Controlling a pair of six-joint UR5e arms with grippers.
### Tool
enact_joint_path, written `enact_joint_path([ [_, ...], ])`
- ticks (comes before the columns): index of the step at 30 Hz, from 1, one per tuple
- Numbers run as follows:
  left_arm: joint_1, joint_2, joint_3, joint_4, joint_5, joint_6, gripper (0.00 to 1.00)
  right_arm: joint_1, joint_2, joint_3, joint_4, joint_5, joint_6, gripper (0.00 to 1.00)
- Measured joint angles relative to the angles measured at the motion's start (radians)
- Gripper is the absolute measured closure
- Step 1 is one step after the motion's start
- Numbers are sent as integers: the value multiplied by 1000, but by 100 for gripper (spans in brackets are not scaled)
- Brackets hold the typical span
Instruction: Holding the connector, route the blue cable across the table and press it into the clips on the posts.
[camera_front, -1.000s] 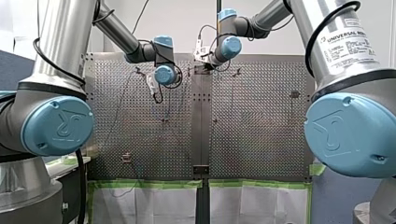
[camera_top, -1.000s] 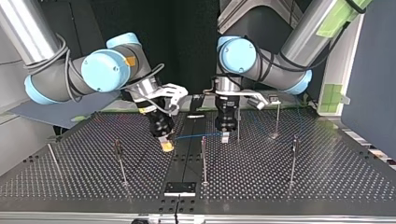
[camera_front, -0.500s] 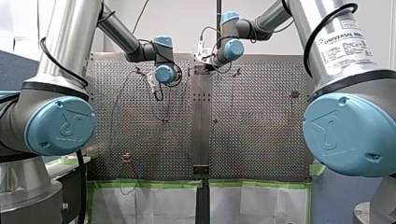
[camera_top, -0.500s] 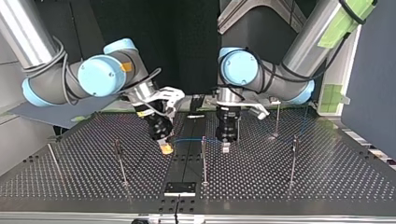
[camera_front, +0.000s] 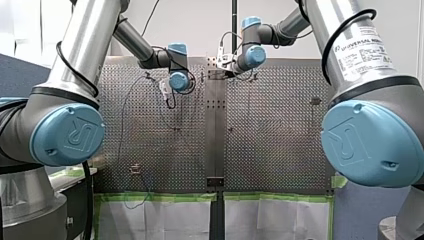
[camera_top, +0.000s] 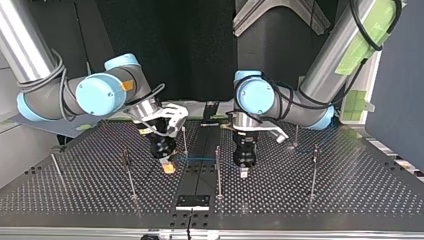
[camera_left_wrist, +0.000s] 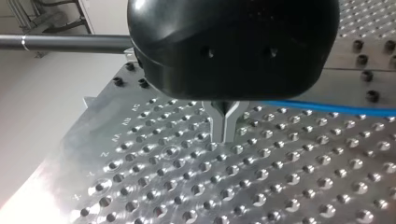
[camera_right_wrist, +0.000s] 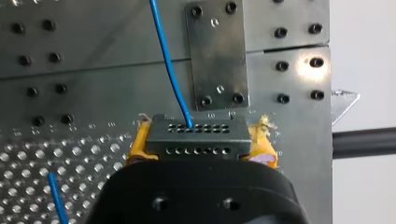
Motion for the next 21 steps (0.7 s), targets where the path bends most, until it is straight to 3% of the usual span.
enact_joint_path([
  [3, 2, -1, 8, -13, 1, 0, 100, -7, 2, -2, 0, 0, 0, 100],
  [5, 1, -1, 10, -21, 1, 0, 87, -10, 3, -3, 0, -1, 0, 100],
  [6, 1, -1, 11, -24, 1, 0, 87, -11, 3, -3, 0, -1, 0, 100],
  [7, 0, -1, 11, -28, 1, 0, 75, -12, 3, -3, 0, -1, 0, 100],
  [9, -2, -1, 11, -36, 0, 0, 71, -13, 3, -3, 0, -1, 0, 100],
  [10, -4, -1, 11, -41, 0, 0, 53, -13, 4, -3, 0, -1, 0, 100],
  [11, -5, -1, 11, -45, 0, 0, 43, -14, 4, -3, 0, -1, 0, 100],
  [12, -6, -1, 11, -49, -1, 0, 43, -14, 4, -3, 0, -1, 0, 100],
  [13, -8, -1, 11, -55, -1, 0, 32, -14, 4, -3, 0, -1, 0, 100],
  [14, -8, -1, 11, -60, -2, 0, 5, -14, 4, -3, 0, -1, 0, 100],
  [16, -10, -1, 11, -71, -2, 2, 0, -15, 4, -3, 1, -1, 0, 100],
  [21, -14, 0, 11, -100, -3, 5, 0, -15, 4, -3, 2, -1, 0, 100],
])
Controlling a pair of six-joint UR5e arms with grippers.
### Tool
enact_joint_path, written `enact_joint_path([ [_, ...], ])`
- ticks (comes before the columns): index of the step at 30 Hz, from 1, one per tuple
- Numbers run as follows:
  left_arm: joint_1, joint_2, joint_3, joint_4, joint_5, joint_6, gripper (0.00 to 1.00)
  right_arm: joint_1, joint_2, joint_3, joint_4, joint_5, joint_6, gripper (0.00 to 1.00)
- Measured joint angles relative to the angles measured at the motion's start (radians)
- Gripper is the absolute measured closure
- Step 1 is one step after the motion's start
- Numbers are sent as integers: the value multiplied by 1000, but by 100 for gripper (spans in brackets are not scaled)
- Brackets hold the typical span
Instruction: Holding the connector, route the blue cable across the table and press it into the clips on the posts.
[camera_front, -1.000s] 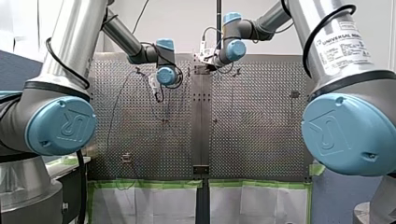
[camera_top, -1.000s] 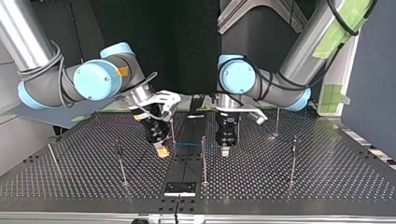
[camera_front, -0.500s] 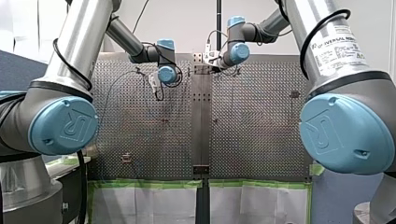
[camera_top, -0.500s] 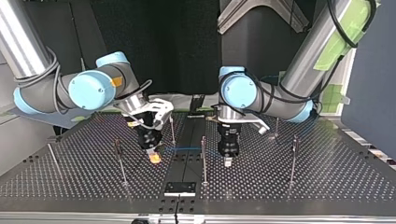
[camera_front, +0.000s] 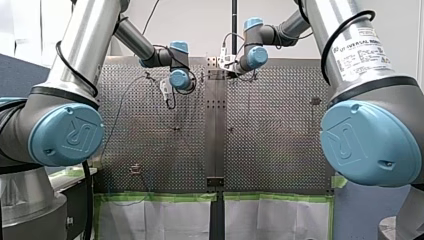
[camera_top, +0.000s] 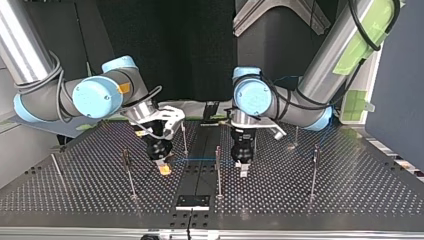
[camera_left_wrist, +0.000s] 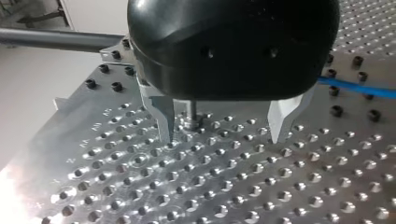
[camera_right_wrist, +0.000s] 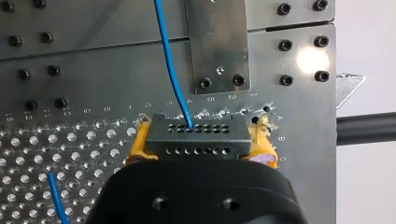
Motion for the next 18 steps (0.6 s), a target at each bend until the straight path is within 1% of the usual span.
enact_joint_path([
  [9, -16, 6, -1, -69, -2, 3, 0, -1, 0, 0, 3, -1, 0, 100],
  [15, -33, 37, -10, -125, -3, 3, 0, -1, 0, 0, 5, -1, 0, 100],
  [18, -40, 62, -29, -149, -3, 2, 0, -1, 0, 0, 7, -1, 0, 100],
])
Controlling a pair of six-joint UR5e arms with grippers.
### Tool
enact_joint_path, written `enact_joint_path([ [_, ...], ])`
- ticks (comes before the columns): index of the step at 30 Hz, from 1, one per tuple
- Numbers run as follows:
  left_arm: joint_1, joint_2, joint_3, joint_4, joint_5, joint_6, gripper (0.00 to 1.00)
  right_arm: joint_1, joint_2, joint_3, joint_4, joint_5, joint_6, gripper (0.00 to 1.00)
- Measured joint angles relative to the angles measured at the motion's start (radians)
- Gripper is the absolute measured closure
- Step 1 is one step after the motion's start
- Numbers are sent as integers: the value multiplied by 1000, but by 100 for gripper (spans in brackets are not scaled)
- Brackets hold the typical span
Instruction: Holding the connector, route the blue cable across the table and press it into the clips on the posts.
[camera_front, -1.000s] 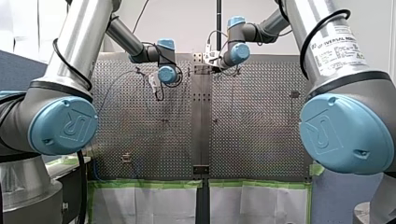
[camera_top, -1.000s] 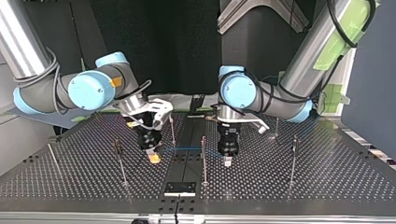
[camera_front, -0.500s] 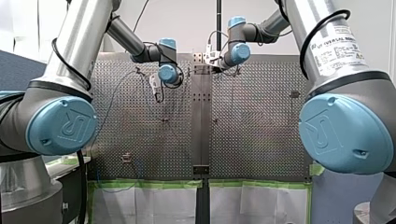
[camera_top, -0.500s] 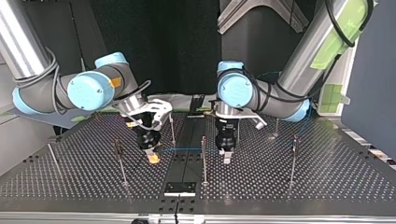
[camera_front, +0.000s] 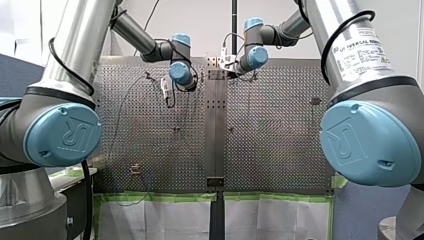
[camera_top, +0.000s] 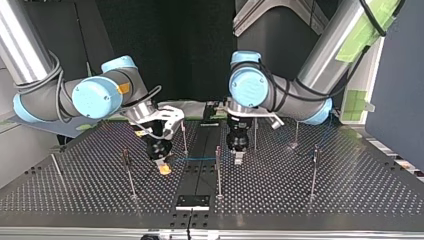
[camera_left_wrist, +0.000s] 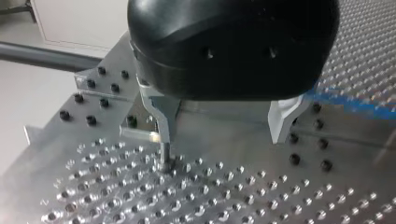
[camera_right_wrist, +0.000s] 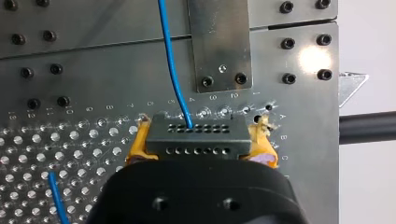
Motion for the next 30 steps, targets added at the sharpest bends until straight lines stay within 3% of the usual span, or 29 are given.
enact_joint_path([
  [10, -31, 83, -75, -14, 7, 2, 0, -5, 0, 0, 4, 1, 0, 100],
  [20, -80, 163, -136, -7, 7, 17, 0, -22, -9, -1, 23, 0, -1, 100],
  [30, -161, 173, -119, 58, -61, 28, 0, -36, -39, 3, 59, 2, -1, 100],
])
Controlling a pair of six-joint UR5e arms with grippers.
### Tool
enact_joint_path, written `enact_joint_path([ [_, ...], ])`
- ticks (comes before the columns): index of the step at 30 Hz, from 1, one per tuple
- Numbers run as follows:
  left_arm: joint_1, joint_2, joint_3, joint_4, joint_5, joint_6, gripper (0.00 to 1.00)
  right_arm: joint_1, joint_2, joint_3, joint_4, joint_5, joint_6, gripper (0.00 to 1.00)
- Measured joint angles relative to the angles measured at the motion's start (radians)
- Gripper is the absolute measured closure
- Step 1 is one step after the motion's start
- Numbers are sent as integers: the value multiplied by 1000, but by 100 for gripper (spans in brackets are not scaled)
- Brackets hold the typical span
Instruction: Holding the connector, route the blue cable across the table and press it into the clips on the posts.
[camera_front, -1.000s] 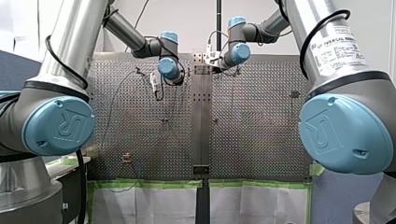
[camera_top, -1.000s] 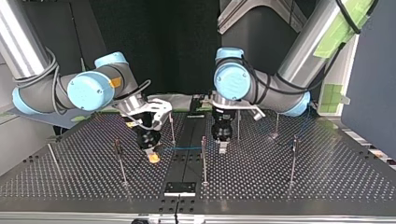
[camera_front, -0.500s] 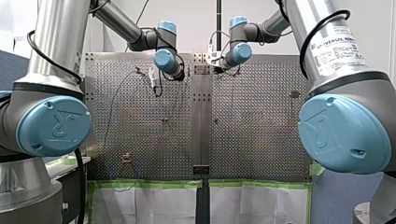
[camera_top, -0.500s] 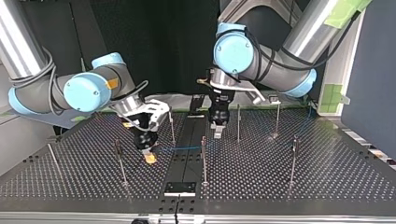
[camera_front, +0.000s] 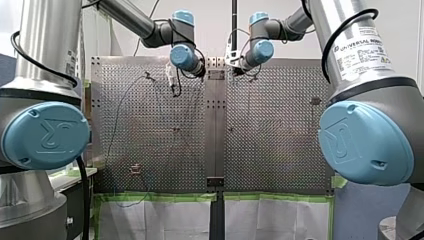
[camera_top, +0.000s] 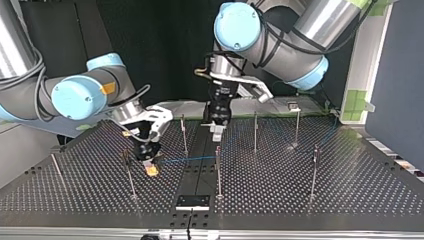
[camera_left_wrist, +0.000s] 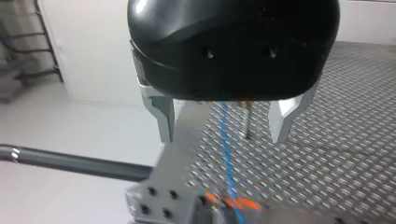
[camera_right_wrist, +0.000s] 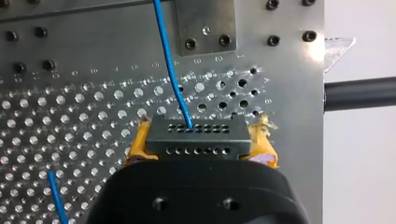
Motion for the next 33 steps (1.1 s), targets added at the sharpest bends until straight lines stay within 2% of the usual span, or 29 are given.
enact_joint_path([
  [6, -51, -4, 41, -2, -23, 2, 0, -6, -13, 18, 7, 2, 0, 100],
  [13, -91, -53, 102, -48, -42, 30, 0, -10, -26, 30, 7, 3, 0, 100],
  [18, -89, -90, 139, -61, -65, 37, 0, -11, -36, 37, 7, 4, -1, 100],
  [33, -69, -210, 259, -119, -87, 45, 0, -11, -40, 42, 6, 4, -7, 100],
])
